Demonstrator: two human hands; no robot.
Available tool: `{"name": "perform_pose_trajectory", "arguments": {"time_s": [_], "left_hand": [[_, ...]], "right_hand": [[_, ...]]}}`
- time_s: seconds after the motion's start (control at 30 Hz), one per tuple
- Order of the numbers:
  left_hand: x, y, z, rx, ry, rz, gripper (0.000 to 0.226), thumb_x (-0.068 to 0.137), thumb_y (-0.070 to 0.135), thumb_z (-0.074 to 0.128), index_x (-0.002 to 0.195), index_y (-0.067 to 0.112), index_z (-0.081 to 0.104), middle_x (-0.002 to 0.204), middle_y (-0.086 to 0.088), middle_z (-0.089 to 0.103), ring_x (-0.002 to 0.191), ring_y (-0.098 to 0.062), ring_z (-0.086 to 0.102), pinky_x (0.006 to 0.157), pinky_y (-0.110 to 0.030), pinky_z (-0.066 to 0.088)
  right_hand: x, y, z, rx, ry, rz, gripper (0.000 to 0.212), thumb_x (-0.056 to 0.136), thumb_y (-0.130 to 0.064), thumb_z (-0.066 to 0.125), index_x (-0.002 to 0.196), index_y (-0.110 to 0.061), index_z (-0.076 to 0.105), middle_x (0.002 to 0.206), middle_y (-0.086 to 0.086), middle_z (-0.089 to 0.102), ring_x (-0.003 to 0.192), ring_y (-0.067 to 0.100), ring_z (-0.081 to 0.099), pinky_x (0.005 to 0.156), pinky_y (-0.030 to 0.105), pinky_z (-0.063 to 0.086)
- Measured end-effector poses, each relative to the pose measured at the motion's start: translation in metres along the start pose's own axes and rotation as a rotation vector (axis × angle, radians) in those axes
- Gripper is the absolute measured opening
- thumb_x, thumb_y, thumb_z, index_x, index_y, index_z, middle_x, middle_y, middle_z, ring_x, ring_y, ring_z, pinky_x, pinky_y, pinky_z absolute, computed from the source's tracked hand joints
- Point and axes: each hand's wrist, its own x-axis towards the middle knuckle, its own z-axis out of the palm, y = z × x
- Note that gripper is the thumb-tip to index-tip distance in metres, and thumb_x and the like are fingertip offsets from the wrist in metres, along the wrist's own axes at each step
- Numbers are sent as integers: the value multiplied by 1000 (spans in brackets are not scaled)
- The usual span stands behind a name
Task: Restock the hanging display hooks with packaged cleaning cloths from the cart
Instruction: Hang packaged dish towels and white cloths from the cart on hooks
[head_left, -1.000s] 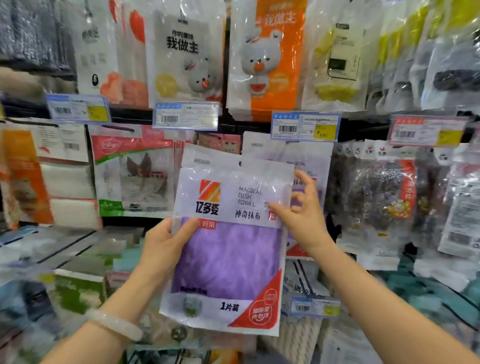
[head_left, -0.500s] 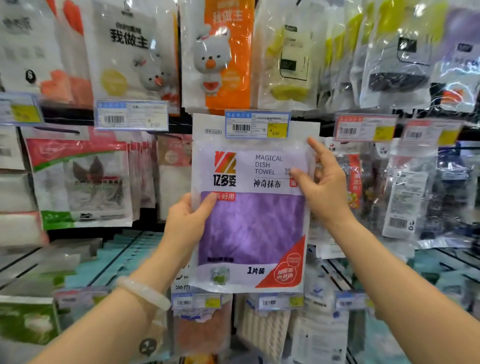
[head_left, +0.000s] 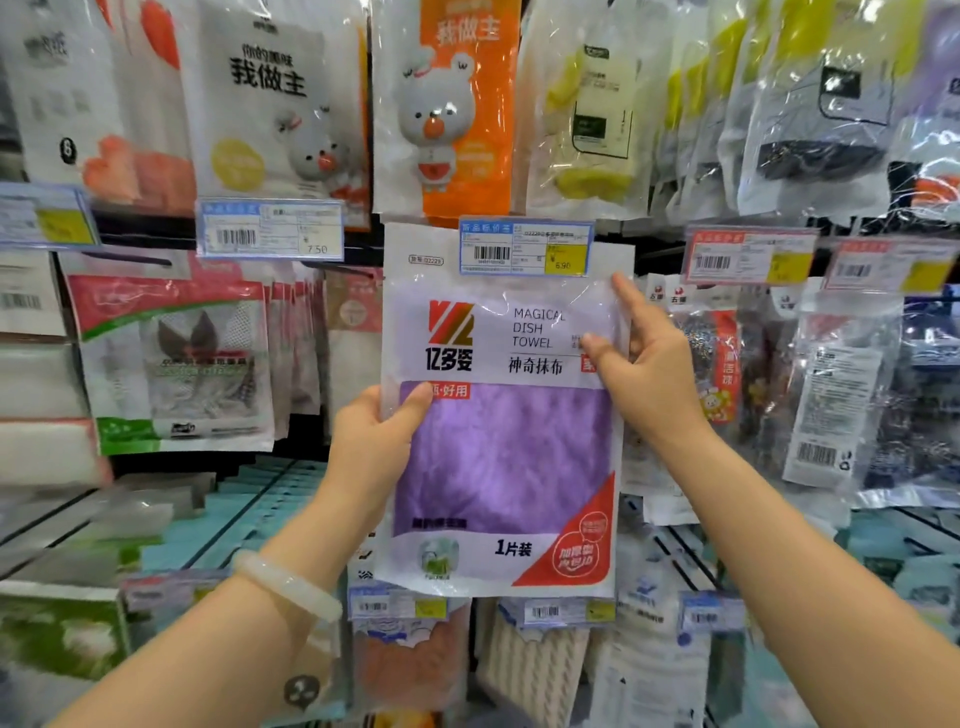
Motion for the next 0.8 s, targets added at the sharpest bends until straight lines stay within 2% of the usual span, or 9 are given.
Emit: {"name": "perform_pose_trajectory", "arguments": {"time_s": [0.1,0.23,0.33,0.43,0.53,0.63,0.73,0.8], "left_hand": [[1,-6,1,0,19,-44,5,87,18,67,85,15,70,77,-2,75,76,-20,72,69,-33,57],[-2,-13,3,-31,13,-80,7,86,15,68,80,14,71,71,-1,76,67,-15,72,56,-25,56],[-1,-13,3,-23,32,-96,5,85,18,69,84,14,71,77,-5,76,74,-21,73,65,-32,57],[0,-15,5,52,54,-83,4,86,20,68,86,16,68,85,-6,74,82,-23,70,77,-38,56],[3,-20,11,214,61,-111,8,90,26,63,86,20,62,92,-8,70,89,-28,66,83,-41,53],[16,-25,18,323,36,-175,20,93,30,57,98,12,62,103,-15,68,99,-33,64,91,-45,51],[32,-25,24,360,9,-192,34,94,27,55,111,-2,60,112,-24,65,105,-39,62,94,-51,48],[39,-27,25,415,-6,-200,38,93,29,55,109,-5,60,112,-26,65,104,-39,62,93,-51,49]], "right_hand": [[1,4,-1,-42,-54,52,65,85,-6,65,143,-11,36,140,6,45,128,9,39,114,33,29],[-5,9,-4,-20,-78,127,67,87,-9,64,145,-12,31,146,6,39,135,15,34,114,44,30],[-6,7,-4,-38,-72,103,66,87,-10,63,145,-13,31,148,4,37,139,17,30,115,45,27],[-4,7,-1,-86,-107,136,69,88,-12,62,147,-17,26,146,8,36,137,19,33,115,34,25],[-7,14,7,-172,-191,182,81,86,-20,65,150,-24,15,144,8,32,130,16,36,101,15,22],[-7,23,17,-228,-212,199,89,84,-20,68,150,-26,9,141,11,31,116,10,37,87,5,20],[0,27,22,-257,-186,209,89,84,-16,68,150,-24,9,136,17,33,122,23,42,83,5,19],[2,30,24,-246,-178,209,89,84,-14,67,150,-24,8,135,18,31,125,26,41,88,9,19]]}}
